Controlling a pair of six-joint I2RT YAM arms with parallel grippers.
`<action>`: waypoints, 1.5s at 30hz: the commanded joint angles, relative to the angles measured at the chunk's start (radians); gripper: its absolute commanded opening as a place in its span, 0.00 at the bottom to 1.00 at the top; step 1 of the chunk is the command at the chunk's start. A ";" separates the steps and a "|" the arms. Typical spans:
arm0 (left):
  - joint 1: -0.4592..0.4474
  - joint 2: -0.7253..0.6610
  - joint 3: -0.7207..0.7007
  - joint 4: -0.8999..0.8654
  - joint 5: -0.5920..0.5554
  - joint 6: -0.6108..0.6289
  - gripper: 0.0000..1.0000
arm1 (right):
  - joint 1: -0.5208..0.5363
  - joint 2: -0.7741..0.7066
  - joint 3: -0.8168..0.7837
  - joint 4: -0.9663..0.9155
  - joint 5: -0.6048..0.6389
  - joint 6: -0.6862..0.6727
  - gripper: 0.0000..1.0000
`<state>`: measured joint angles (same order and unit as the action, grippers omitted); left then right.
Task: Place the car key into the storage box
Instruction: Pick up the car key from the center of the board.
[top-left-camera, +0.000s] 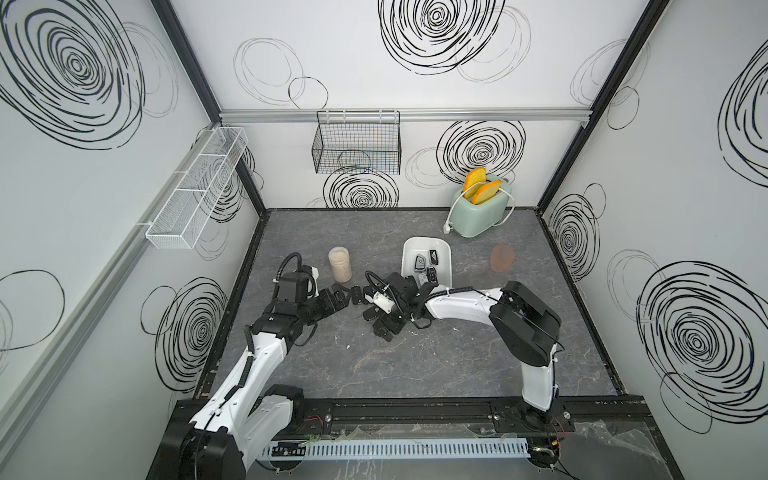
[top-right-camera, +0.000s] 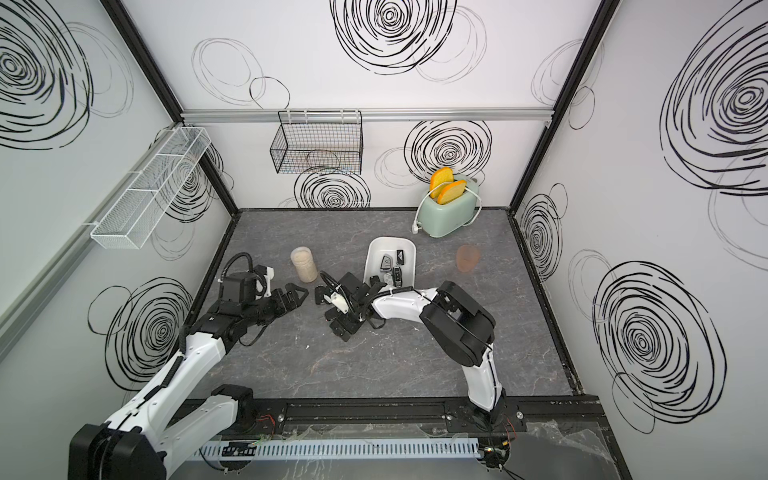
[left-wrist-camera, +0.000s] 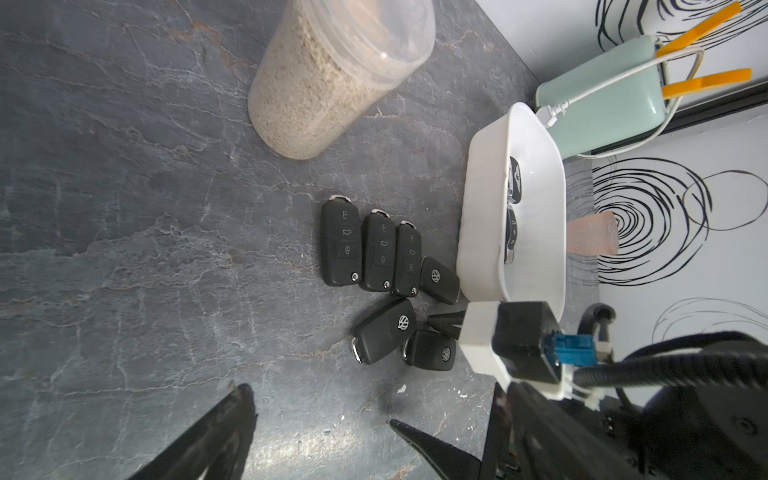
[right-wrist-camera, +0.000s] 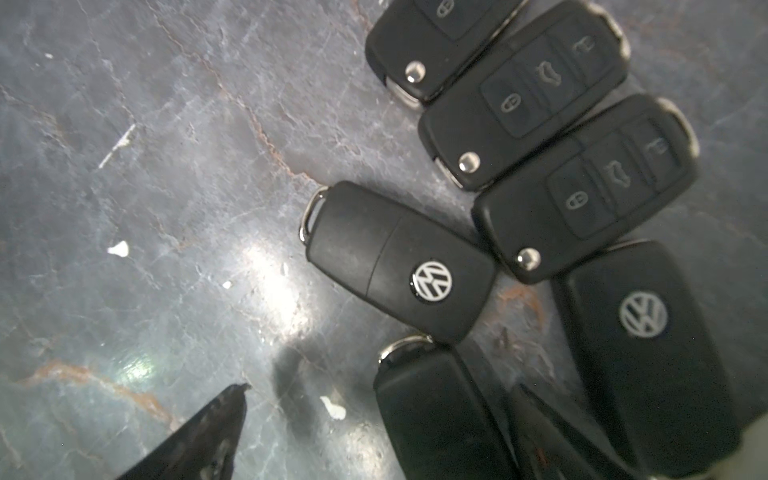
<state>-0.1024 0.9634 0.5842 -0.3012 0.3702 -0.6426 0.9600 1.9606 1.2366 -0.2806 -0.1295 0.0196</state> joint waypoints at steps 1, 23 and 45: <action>0.013 0.011 -0.006 0.056 0.023 0.018 0.98 | 0.016 -0.013 -0.025 -0.069 0.060 -0.014 0.93; 0.027 0.106 0.026 0.114 0.022 -0.019 0.98 | 0.056 0.070 0.023 -0.138 0.126 -0.049 0.31; 0.026 0.164 0.090 0.139 0.021 -0.009 0.98 | -0.113 -0.204 0.128 -0.142 -0.047 0.176 0.29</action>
<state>-0.0841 1.1156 0.6395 -0.2092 0.3779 -0.6472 0.8841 1.7977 1.3155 -0.3946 -0.1623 0.1303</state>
